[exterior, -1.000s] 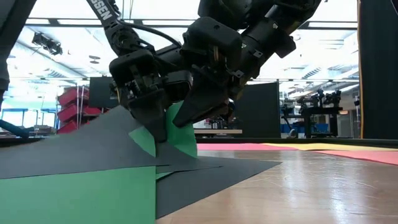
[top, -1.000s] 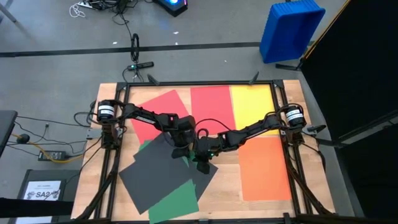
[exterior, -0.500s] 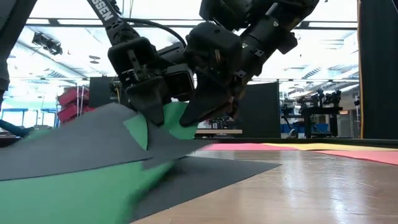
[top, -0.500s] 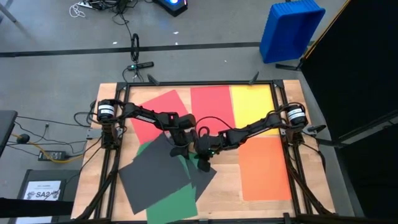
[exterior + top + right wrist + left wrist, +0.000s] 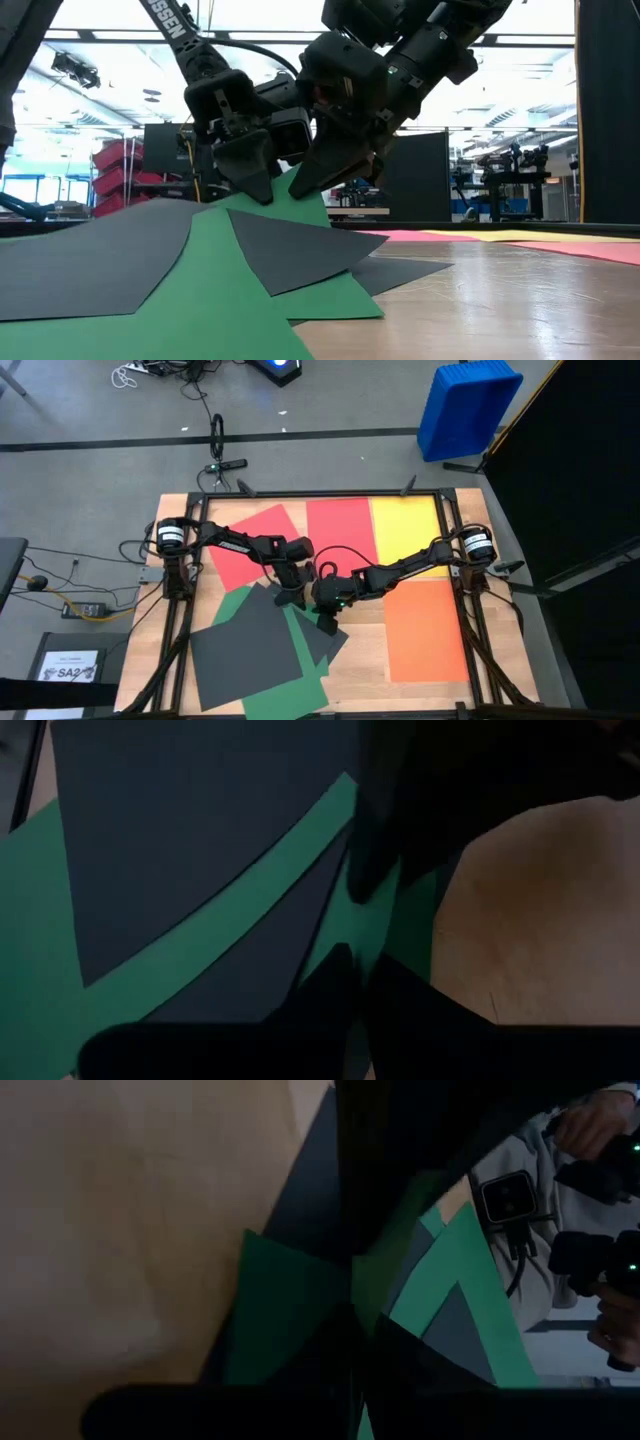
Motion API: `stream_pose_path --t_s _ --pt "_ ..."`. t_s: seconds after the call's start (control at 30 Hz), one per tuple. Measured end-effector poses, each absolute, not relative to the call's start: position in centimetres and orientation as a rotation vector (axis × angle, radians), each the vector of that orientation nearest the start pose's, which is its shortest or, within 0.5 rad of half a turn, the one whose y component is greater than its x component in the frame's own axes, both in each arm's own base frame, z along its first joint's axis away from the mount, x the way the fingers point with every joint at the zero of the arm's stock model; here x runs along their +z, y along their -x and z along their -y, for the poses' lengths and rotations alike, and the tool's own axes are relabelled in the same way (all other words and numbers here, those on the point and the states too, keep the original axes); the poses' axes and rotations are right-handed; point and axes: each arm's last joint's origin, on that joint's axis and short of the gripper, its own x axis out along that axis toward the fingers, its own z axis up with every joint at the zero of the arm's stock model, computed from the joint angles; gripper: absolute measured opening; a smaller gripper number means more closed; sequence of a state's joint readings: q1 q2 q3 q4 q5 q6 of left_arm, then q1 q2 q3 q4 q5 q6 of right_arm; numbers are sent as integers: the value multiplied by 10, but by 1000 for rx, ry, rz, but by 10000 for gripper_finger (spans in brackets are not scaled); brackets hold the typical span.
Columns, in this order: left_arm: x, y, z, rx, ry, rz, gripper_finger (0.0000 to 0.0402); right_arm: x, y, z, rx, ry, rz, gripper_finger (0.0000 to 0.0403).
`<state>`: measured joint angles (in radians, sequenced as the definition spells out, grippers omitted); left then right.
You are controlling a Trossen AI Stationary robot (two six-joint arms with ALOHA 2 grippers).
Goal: Organize paper
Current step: Move the green colored paper to the bottom center of the table
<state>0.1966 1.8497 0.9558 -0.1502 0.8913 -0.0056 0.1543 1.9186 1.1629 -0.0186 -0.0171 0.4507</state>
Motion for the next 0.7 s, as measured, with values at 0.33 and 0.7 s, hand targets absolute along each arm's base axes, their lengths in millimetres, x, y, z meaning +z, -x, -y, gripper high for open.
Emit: stream_pose_path --t_s 0.33,0.7 --pt "149 -337 -60 -609 477 -938 0 180 -390 -45 -70 -370 -750 0" --pt "188 -354 -68 -583 308 -961 0 204 -383 -27 -100 -336 -709 0"
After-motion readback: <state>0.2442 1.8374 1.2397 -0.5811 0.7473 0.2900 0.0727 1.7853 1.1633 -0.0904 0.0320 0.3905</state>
